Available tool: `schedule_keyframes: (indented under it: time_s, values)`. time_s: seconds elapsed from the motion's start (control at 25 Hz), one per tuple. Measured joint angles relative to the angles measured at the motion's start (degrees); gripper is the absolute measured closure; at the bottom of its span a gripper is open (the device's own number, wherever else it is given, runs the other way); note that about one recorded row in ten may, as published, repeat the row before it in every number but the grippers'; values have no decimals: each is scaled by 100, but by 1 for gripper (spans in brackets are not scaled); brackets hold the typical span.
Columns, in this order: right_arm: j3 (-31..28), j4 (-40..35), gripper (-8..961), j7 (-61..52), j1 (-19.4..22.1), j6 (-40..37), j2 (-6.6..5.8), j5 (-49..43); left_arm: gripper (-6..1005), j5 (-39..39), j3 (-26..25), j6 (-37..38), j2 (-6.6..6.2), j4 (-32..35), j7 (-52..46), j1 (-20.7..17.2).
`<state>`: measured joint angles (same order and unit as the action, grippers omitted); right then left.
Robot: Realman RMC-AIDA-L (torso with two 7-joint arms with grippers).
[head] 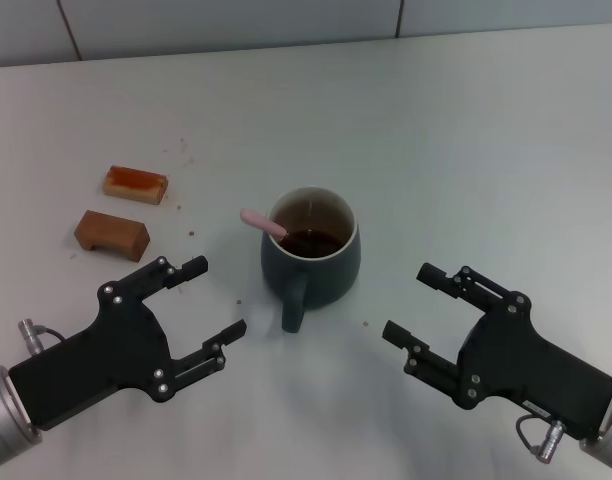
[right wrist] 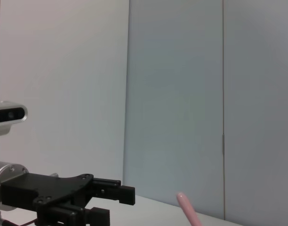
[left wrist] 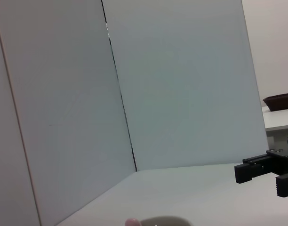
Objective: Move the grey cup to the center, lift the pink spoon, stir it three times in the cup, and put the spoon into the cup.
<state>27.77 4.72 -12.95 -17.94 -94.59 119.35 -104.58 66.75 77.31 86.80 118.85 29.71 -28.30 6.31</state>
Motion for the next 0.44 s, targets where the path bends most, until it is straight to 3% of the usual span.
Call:
schedule_keyframes:
  time_s: [0.44]
  values:
    - [0, 3, 277, 3, 1, 3, 6, -1, 296, -6, -5, -8, -2, -1, 8, 2]
